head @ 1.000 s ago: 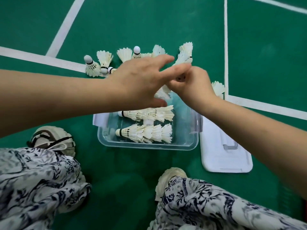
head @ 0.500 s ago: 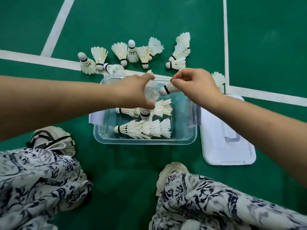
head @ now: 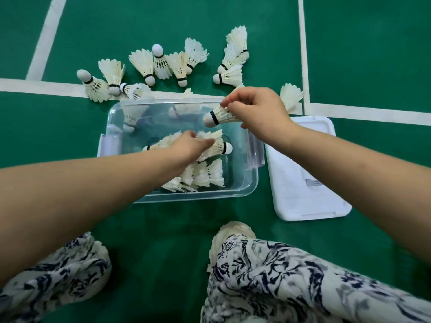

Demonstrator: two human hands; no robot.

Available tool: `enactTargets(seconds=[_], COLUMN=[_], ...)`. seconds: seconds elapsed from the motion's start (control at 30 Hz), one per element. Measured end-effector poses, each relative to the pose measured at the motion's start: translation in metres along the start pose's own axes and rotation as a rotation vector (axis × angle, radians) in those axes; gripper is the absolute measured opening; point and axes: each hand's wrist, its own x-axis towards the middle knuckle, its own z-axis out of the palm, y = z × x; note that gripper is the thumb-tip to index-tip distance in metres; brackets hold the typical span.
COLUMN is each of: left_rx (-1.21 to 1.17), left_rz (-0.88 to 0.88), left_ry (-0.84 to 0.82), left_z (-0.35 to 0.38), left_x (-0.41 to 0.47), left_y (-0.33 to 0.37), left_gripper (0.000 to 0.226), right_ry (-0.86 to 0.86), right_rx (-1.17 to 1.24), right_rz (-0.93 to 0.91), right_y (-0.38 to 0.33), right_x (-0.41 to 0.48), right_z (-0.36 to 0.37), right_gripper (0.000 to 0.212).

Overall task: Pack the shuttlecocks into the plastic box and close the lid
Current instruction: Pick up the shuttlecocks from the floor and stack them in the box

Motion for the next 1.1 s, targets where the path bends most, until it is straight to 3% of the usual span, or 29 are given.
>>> enactTargets(seconds=[0.23,0.5,0.9,1.1], left_rx=[0.372,0.556,0.446,0.209], left_rz=[0.072,0.120,0.166,0.512], left_ry=[0.065,0.017,0.034,0.020], left_z=[0.016,0.019,-0.043,-0.068], left_x=[0.001,0.001,-0.006,-0.028], left_y=[-0.003,-0.004,-0.003,0.002], left_gripper=[0.069,0.068,0.089,0.077], right_ry=[-0.024,-0.047,-0.090,-0.109], right_rx=[0.002,-0.033,-0.141,-0.164], right_rz=[0.019,0.027,-0.061,-0.085], right_y=[0.004,0.002,0.001,-0.004], right_x=[-0.003,-0.004,-0.004,-0.001], right_z=[0.001,0.005,0.010,0.018], right_gripper=[0.018,0.019,0.022,0.031])
